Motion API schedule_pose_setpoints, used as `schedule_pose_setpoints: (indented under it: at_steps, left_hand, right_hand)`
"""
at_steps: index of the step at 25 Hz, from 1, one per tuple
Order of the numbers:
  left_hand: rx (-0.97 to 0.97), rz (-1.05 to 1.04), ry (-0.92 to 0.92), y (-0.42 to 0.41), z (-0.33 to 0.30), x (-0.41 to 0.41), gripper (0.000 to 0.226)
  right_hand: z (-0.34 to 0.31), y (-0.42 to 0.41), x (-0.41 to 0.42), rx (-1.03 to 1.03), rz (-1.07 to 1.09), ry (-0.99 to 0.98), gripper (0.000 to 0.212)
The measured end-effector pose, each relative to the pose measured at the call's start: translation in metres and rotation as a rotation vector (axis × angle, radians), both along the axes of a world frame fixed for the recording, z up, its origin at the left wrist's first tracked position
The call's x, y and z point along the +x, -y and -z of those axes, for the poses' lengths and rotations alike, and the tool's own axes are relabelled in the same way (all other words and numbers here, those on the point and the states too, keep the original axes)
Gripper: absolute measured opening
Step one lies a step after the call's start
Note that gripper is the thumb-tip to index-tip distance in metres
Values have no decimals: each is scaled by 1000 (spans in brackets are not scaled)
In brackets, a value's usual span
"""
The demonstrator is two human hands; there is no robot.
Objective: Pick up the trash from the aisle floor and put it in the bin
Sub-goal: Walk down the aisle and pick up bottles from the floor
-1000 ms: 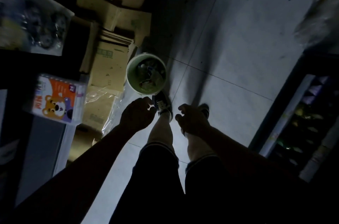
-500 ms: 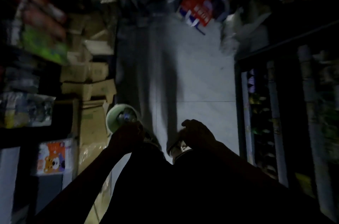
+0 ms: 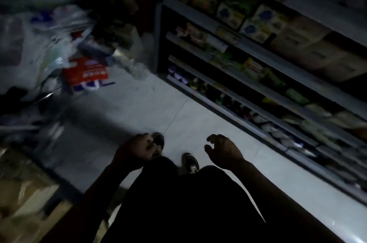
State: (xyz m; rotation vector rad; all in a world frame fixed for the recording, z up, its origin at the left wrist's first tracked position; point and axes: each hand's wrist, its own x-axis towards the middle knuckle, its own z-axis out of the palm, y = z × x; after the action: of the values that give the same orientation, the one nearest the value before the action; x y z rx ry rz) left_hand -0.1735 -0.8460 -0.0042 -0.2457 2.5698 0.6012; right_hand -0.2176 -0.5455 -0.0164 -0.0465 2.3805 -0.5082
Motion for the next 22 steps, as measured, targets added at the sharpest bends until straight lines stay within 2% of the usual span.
schedule_pose_setpoints:
  at_steps: [3,7,11,16,22]
  left_hand:
    - [-5,182,60,5,-5,-55,26]
    - [-57,558,79,3,-5,-112,28]
    - [-72,881,81,-39,-6,-143,31]
    - [-97,1287,51,-124,-11,-128,34]
    - [-133,1694,-8,-232,-15,-63,38]
  right_hand:
    - [-8,-10,19,36,250,2,39]
    - [-26,-7,66,80,593,-21,38]
    - [-32,8,130,84,907,-48,38]
    - [-28,30,217,73,1285,-53,39]
    - [-13,44,306,52,1623,-34,41]
